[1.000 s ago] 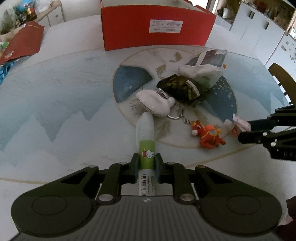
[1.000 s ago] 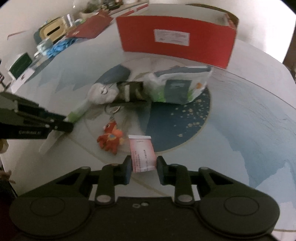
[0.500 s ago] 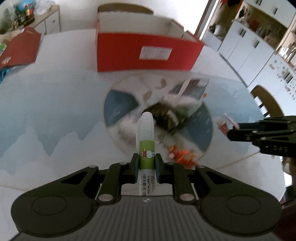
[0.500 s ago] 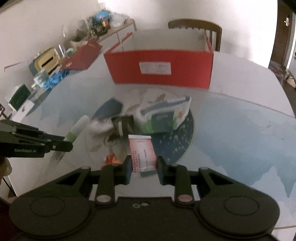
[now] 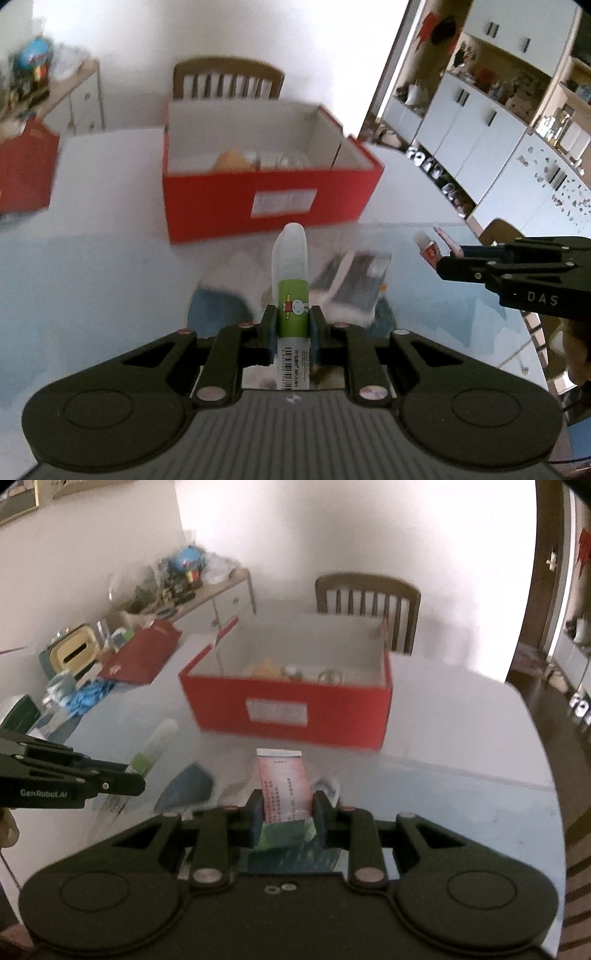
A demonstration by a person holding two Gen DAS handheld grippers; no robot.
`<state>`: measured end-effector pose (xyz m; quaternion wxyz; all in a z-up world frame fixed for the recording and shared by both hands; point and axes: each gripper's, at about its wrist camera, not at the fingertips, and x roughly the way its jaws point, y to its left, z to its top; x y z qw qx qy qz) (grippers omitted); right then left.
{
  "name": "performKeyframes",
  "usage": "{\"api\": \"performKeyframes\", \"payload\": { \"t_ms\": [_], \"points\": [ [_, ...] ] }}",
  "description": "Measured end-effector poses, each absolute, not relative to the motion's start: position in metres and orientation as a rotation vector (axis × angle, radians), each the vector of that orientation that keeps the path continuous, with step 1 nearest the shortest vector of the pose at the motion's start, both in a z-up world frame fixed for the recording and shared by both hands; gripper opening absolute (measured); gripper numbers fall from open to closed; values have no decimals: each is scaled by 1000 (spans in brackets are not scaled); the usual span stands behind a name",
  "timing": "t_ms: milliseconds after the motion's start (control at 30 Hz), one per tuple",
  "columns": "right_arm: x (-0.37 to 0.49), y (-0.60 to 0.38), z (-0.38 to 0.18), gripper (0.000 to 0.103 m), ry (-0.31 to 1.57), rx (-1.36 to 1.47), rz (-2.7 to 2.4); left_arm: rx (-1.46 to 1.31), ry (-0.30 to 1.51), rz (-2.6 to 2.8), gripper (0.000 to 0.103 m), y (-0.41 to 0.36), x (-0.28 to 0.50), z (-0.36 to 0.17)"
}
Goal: Organize objects
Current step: 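Carry the tube and pink-white box over the red box and lower them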
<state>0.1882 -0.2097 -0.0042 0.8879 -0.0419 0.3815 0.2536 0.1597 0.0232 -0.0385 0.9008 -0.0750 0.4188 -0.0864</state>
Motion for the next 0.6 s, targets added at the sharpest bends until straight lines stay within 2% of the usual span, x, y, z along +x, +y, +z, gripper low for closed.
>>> {"api": "performKeyframes", "payload": {
  "t_ms": [267,600],
  "points": [
    [223,-200,17,27,709,-133,494,-108,809,-188,17,27,211,-15],
    [285,-186,30,27,701,-108,467,-79,816,-161,17,44,278,-8]
  ]
}}
